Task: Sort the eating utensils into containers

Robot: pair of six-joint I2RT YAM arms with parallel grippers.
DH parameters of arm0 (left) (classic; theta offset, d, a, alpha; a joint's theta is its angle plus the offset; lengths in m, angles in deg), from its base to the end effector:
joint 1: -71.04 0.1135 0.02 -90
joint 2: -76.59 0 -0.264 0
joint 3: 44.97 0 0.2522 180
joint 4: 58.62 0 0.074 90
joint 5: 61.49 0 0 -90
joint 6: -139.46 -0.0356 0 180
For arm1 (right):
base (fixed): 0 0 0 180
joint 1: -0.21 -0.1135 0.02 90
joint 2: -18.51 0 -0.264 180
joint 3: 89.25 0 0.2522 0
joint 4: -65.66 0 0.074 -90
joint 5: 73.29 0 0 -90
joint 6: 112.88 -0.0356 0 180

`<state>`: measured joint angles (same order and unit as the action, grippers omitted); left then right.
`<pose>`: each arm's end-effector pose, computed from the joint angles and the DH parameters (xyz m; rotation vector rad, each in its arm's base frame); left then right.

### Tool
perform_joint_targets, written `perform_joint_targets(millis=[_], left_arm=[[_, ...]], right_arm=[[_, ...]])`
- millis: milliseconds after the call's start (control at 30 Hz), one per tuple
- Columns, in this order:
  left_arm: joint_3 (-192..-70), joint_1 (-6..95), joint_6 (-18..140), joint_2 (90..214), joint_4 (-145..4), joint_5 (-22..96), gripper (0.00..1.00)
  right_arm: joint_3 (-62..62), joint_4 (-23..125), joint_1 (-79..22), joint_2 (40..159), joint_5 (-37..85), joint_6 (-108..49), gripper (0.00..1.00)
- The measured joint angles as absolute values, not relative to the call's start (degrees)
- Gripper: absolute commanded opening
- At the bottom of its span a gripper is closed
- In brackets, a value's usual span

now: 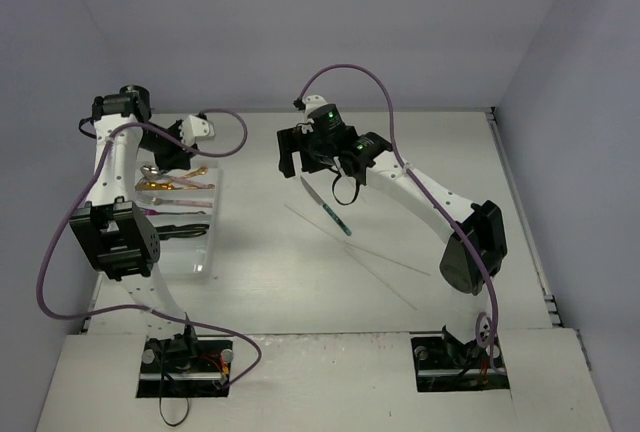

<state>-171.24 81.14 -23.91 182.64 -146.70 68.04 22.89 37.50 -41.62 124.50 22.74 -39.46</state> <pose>0.3662 0.0422 0.3604 1.3941 1.9432 -0.3290 0.3290 0.2995 0.3533 -0.5147 1.9675 0.7622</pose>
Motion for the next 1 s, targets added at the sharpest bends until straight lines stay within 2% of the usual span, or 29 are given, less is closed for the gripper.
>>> perform_joint_targets(millis=[267, 633, 1000], left_arm=[[-167.5, 80.4, -38.3, 184.3, -148.1, 62.8, 0.0], [-160.2, 80.1, -45.2, 188.0, -148.0, 57.8, 0.0], [-159.6, 80.1, -49.7, 191.9, -147.7, 52.1, 0.0]], right_arm=[[22.4, 37.5, -40.6, 124.4, 22.7, -39.7, 0.87], [21.5, 37.5, -40.1, 124.1, 22.7, -39.8, 0.87], [20.7, 37.6, -39.5, 123.9, 22.8, -39.8, 0.87]])
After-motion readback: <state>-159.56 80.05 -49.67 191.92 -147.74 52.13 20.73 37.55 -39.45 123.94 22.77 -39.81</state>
